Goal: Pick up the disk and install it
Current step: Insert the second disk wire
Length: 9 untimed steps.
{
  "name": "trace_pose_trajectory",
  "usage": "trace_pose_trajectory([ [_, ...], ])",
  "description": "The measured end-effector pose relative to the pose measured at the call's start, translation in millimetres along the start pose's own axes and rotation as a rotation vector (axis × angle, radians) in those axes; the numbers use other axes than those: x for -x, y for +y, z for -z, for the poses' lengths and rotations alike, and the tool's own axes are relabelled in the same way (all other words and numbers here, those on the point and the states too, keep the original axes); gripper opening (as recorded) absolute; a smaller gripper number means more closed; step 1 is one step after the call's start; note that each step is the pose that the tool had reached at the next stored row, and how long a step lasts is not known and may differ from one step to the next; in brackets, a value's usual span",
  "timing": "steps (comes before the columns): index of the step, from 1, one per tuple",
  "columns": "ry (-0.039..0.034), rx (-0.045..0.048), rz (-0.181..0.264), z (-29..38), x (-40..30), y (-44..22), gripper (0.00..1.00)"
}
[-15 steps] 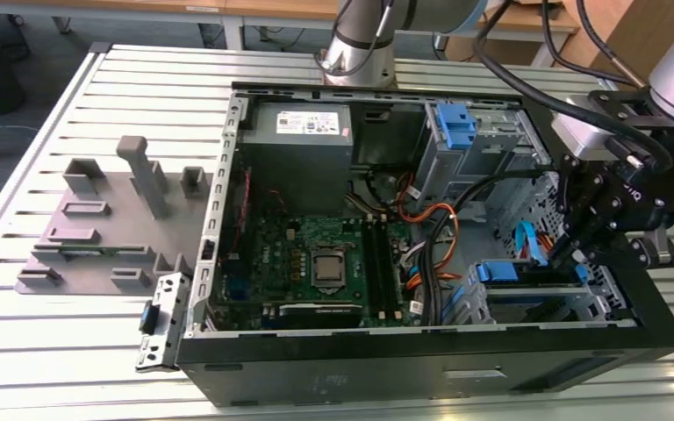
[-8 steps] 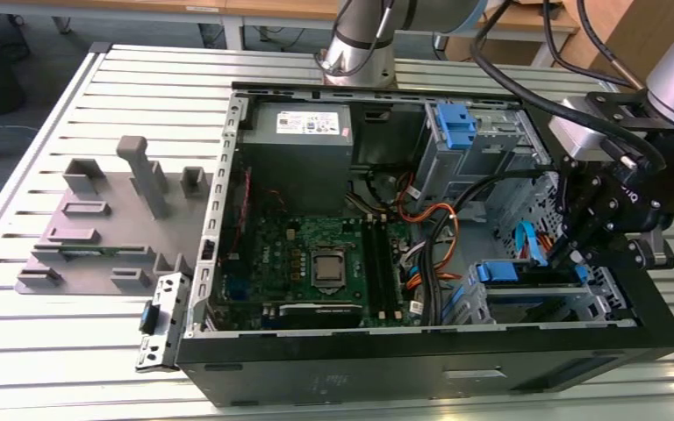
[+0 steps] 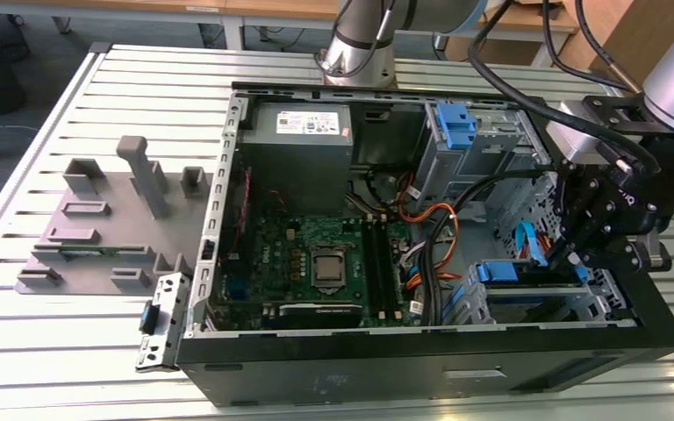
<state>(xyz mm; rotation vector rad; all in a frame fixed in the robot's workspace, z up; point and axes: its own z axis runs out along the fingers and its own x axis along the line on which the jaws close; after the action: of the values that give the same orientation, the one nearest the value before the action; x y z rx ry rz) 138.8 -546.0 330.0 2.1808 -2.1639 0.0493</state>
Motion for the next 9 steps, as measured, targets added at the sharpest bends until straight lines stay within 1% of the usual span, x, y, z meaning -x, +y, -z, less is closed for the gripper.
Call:
trace_pose_trajectory([
  [2, 0.0013, 0.0000, 0.000, -1.7, 0.1, 0.0, 0.16],
  [9, 0.0003, 0.0000, 0.000, -2.6, 0.2, 0.0, 0.16],
])
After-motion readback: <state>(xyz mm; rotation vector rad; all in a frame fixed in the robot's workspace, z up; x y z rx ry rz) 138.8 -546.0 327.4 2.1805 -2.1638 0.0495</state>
